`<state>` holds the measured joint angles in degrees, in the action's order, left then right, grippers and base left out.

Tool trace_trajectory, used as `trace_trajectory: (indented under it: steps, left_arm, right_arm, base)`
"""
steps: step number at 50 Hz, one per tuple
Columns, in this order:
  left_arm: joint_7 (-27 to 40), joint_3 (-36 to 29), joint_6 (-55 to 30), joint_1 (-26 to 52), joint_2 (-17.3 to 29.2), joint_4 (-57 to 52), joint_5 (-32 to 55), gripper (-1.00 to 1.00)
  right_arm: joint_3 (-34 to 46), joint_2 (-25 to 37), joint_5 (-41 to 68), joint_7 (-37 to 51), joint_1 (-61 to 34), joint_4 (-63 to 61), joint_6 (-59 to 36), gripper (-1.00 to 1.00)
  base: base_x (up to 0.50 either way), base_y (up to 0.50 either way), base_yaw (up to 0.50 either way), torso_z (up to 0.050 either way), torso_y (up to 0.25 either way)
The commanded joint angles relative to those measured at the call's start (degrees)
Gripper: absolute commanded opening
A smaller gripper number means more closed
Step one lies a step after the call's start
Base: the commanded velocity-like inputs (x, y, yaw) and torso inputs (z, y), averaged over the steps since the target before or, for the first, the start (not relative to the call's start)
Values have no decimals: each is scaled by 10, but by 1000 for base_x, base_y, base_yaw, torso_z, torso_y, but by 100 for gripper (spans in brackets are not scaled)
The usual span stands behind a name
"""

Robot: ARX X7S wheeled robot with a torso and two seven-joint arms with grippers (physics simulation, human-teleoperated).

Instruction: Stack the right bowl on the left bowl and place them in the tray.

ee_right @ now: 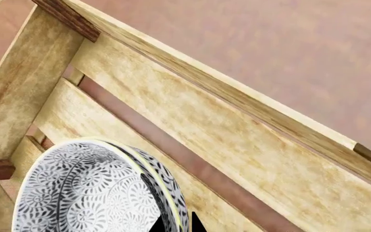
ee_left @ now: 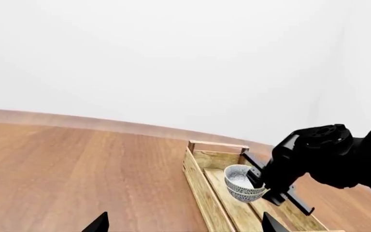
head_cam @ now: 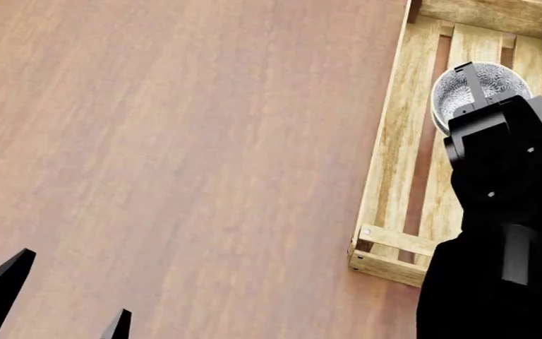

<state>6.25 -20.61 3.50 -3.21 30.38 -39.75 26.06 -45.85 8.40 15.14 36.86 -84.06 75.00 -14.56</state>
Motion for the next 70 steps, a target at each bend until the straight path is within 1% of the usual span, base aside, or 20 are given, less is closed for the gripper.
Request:
trace_trajectory:
  steps: [1,13,28,40,64,65,70]
  left_arm:
    - [-9,21,19,2,-16,4,0,100]
    - [-6,19,16,6,-16,4,0,100]
    - [-4,18,16,6,-14,5,0,100]
    - [-6,14,20,5,-15,9,-3,100]
    - [-5,15,28,2,-12,10,0,100]
    - [-5,15,28,3,-12,11,0,100]
    - [-5,15,28,3,-11,10,2,100]
  right_arm:
    - [-82,-14,-88,-38,-3,0,15,-100]
    - [-118,-16,-120,-48,3,0,16,-100]
    - [-142,-18,-137,-60,15,0,17,-100]
    - [-146,-19,-145,-71,14,0,11,-100]
    - [-151,-17,-150,-65,17,0,4,-100]
    - [-150,-17,-150,-66,15,0,3,100]
    - [-148,-18,-152,-63,12,0,2,100]
  base:
    - [0,0,0,0,0]
    - [0,0,0,0,1]
    - [0,0,0,1,1]
    - [0,0,0,0,0]
    - [0,0,0,0,1]
    - [0,0,0,0,0]
    - [0,0,0,0,0]
